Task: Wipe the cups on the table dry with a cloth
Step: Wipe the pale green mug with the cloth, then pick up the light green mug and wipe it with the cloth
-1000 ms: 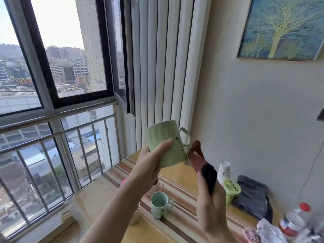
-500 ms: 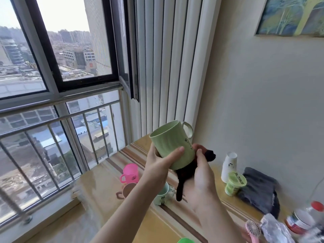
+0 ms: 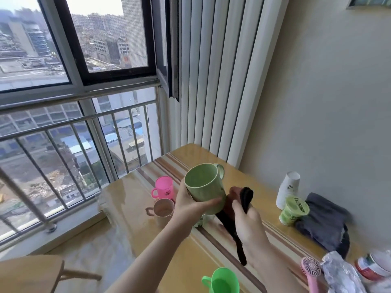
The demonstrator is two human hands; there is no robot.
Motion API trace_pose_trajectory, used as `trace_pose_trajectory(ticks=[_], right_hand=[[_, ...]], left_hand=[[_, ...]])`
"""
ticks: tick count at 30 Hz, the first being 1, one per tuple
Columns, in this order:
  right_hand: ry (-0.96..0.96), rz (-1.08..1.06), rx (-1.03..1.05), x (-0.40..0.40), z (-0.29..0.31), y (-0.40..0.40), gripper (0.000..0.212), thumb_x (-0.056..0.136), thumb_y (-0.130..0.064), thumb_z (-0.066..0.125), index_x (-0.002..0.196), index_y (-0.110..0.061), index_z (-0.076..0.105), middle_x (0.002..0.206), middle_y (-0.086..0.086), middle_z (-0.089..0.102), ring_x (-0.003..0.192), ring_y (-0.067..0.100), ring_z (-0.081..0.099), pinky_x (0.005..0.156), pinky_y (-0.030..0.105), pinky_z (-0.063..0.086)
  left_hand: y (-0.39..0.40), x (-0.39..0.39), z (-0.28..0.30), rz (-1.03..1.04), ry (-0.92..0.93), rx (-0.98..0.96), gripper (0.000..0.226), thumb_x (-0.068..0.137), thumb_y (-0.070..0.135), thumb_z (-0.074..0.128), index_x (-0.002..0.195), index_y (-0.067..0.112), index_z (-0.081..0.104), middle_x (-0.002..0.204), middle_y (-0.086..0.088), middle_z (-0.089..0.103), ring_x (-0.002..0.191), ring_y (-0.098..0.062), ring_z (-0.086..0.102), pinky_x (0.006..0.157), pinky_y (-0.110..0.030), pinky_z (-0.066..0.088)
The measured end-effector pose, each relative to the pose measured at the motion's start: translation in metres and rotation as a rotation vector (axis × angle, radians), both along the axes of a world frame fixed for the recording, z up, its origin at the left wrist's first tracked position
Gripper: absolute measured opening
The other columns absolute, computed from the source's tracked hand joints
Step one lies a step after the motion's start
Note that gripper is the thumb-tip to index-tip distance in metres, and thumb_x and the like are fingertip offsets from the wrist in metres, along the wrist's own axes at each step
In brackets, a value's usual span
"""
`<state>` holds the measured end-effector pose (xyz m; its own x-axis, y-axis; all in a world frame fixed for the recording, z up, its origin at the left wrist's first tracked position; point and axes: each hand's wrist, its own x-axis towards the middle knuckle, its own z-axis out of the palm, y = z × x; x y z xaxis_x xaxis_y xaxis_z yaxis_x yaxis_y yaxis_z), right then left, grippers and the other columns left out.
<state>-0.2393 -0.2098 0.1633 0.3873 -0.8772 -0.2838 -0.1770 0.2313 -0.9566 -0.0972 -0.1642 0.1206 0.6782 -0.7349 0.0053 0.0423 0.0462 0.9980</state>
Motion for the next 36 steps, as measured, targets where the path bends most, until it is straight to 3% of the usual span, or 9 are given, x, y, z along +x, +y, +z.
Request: trace_pose_trajectory(ticks=[4,9,13,16,18,22,29,34,36], right_hand=[[0.172,0.082,-0.124,-0.009,-0.025,0.002,0.020,0.104,-0.025,0.043,0.110,-0.020,0.061,0.076,-0.009,0.056,0.079,0.017,0.056,0.065,0.026,0.044],[0.201,0.009,0.012,-0.015,-0.046,-0.013,0.018,0.099,-0.022,0.054,0.089,-0.009,0.061,0.083,0.015,0.059,0.082,0.043,0.070,0.069,0.043,0.064],[0.263,-0.045,-0.031,-0.026,-0.055,-0.029,0.024,0.098,-0.002,0.052,0.075,-0.007,0.056,0.070,0.009,0.059,0.061,0.026,0.061,0.042,0.013,0.049],[0.336,-0.076,-0.052,-0.035,-0.072,-0.043,0.022,0.096,-0.009,0.054,0.076,-0.002,0.054,0.068,0.021,0.060,0.070,0.044,0.068,0.065,0.042,0.063],[0.334,-0.094,-0.071,-0.045,-0.088,-0.054,0.014,0.094,-0.010,0.056,0.086,0.000,0.060,0.082,0.027,0.068,0.079,0.043,0.071,0.079,0.056,0.060],[0.382,-0.126,-0.106,-0.057,-0.114,-0.072,0.016,0.092,-0.001,0.057,0.101,-0.012,0.065,0.092,0.010,0.073,0.082,0.029,0.076,0.086,0.051,0.060],[0.468,-0.106,-0.143,-0.048,-0.151,-0.083,0.021,0.083,-0.006,0.064,0.097,-0.022,0.063,0.095,0.005,0.074,0.094,0.028,0.072,0.088,0.040,0.056],[0.407,-0.127,-0.082,-0.030,-0.154,-0.083,0.023,0.086,-0.006,0.065,0.106,-0.017,0.064,0.097,0.004,0.073,0.090,0.027,0.073,0.089,0.047,0.059],[0.356,-0.154,-0.039,-0.023,-0.151,-0.082,0.023,0.089,-0.006,0.065,0.110,-0.014,0.065,0.100,0.003,0.072,0.083,0.022,0.074,0.086,0.046,0.061]], left_hand=[[0.021,0.003,-0.053,0.033,0.017,0.096,0.092,0.048,0.017,0.099,0.128,0.028,0.054,0.118,0.001,0.069,0.111,-0.014,0.066,0.090,-0.028,0.057],[0.050,0.005,-0.121,-0.059,-0.086,0.311,0.087,0.040,0.031,0.091,0.115,0.049,0.052,0.124,0.000,0.055,0.116,-0.016,0.057,0.099,-0.038,0.053],[0.034,-0.005,-0.154,-0.226,-0.086,0.341,0.088,0.043,0.023,0.088,0.121,0.043,0.054,0.124,0.004,0.062,0.118,-0.017,0.060,0.095,-0.030,0.054],[0.003,-0.016,-0.164,-0.358,-0.105,0.343,0.086,0.048,0.024,0.087,0.123,0.043,0.051,0.124,0.011,0.064,0.119,-0.009,0.059,0.099,-0.028,0.051],[-0.019,-0.025,-0.172,-0.431,-0.139,0.366,0.083,0.050,0.028,0.086,0.123,0.045,0.049,0.124,0.013,0.063,0.118,-0.007,0.058,0.097,-0.025,0.048],[-0.052,-0.035,-0.199,-0.529,-0.216,0.442,0.087,0.048,0.034,0.082,0.127,0.038,0.046,0.122,0.009,0.062,0.116,-0.016,0.057,0.097,-0.032,0.049],[-0.069,-0.041,-0.246,-0.632,-0.295,0.485,0.089,0.056,0.024,0.084,0.135,0.032,0.043,0.125,0.008,0.060,0.116,-0.017,0.056,0.089,-0.027,0.043],[-0.071,-0.028,-0.236,-0.737,-0.360,0.477,0.116,0.062,0.025,0.090,0.155,0.028,0.021,0.141,0.012,0.037,0.134,-0.015,0.042,0.112,-0.032,0.037],[-0.060,-0.013,-0.222,-0.724,-0.381,0.424,0.108,0.064,0.030,0.090,0.152,0.036,0.027,0.146,0.010,0.035,0.131,-0.008,0.046,0.115,-0.031,0.041]])
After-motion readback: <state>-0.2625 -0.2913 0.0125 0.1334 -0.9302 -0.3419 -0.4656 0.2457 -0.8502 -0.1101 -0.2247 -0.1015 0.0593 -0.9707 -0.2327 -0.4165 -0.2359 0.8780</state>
